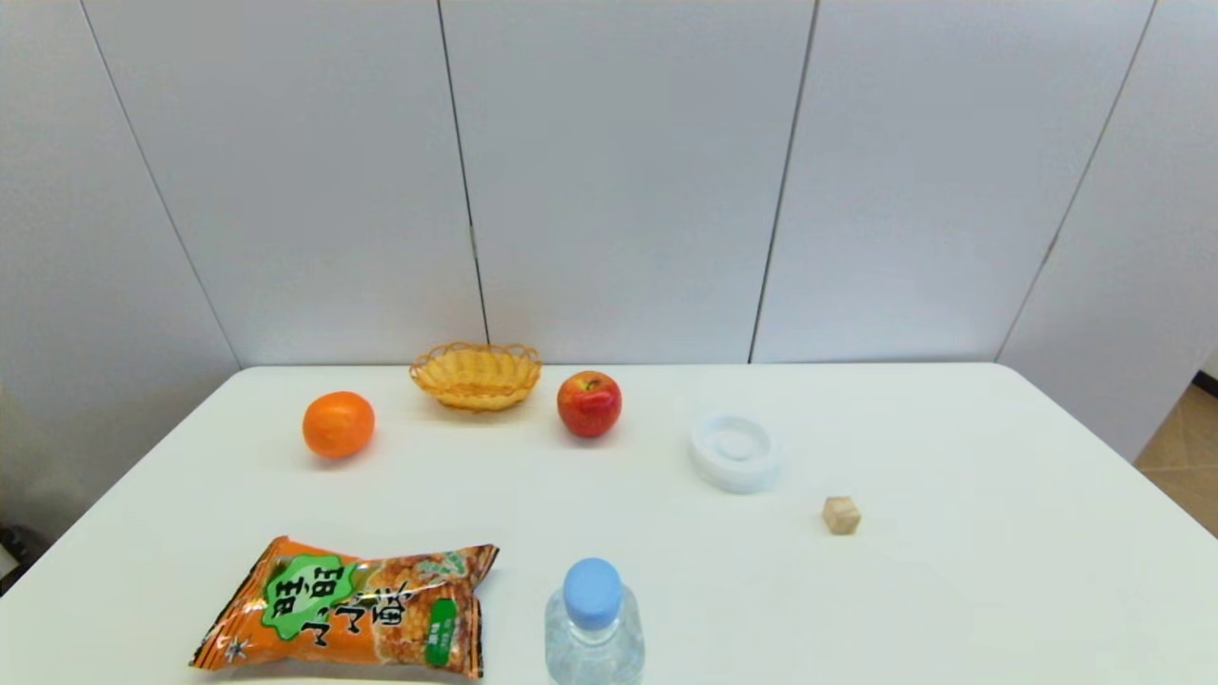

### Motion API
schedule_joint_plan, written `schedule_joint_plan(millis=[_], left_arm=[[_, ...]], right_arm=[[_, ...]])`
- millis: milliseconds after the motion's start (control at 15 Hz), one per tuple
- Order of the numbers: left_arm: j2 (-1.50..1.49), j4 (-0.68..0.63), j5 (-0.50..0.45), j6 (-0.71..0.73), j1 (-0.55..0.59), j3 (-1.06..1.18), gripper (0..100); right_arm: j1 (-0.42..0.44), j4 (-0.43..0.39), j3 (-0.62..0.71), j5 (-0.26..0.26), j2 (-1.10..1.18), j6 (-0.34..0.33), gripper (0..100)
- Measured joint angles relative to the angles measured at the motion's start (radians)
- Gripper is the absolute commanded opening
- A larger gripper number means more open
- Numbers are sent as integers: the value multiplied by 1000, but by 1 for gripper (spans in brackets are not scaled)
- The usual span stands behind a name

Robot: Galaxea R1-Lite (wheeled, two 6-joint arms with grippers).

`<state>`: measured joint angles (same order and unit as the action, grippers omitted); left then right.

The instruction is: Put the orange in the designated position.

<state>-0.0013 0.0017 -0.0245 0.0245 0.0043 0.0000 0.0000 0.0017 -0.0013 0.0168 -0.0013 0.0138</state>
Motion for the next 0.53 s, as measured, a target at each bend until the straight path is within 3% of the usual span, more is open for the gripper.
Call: schedule_joint_plan(millis=[533], left_arm=[[0,-17,0,23,0,-5,100]], right_arm=[[0,0,0,0,0,0,100]])
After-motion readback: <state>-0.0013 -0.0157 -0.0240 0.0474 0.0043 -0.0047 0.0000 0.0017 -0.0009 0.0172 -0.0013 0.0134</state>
